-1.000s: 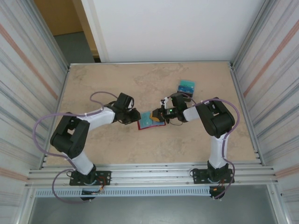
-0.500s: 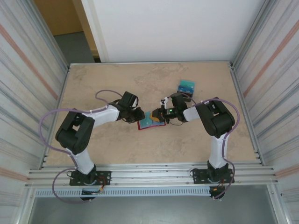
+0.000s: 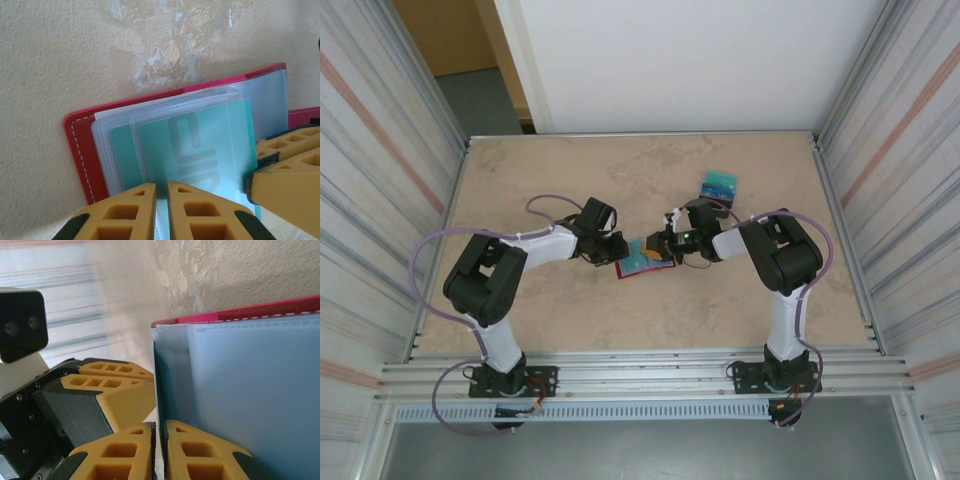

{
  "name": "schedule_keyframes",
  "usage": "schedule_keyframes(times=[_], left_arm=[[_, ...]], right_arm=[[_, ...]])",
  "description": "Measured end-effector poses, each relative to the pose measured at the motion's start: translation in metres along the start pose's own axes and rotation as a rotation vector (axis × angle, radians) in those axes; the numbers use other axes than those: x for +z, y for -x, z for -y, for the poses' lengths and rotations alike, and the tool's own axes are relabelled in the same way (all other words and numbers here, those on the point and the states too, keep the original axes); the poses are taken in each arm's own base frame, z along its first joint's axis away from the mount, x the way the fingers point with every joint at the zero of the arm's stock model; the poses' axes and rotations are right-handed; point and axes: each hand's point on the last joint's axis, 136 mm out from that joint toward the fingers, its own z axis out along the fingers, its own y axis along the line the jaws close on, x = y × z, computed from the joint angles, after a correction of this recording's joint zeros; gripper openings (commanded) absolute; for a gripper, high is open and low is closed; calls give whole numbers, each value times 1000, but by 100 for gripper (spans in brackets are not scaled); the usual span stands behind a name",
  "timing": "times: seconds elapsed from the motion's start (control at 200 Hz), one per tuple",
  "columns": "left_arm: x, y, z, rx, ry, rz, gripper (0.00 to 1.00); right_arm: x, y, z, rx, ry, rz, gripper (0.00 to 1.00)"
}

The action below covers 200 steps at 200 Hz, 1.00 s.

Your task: Take the credit cards out of the card holder

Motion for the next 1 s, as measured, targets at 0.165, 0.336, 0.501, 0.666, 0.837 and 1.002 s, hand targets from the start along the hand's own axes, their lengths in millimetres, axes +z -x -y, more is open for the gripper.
schedule_keyframes(times=[0.165, 0.336, 0.501, 0.666, 0.837, 1.002], left_arm=[[1, 2, -1, -4, -6, 4, 13], [1, 3, -2, -9, -10, 8, 13], [1, 4, -3, -12, -17, 9, 13], [2, 5, -2, -11, -20, 13, 13], [2, 5, -2, -11, -20, 13, 13], [2, 6, -4, -14, -19, 14, 13]], right_arm=[[-2, 1, 2, 1, 1, 5, 11], [-3, -1, 5, 8, -3, 5, 12], [-5, 0, 1, 0, 3, 10, 12], [-8, 3, 0, -2, 7, 20, 12], [-9, 3, -3, -7, 11, 23, 11], [-11, 3, -2, 0, 10, 27, 2]])
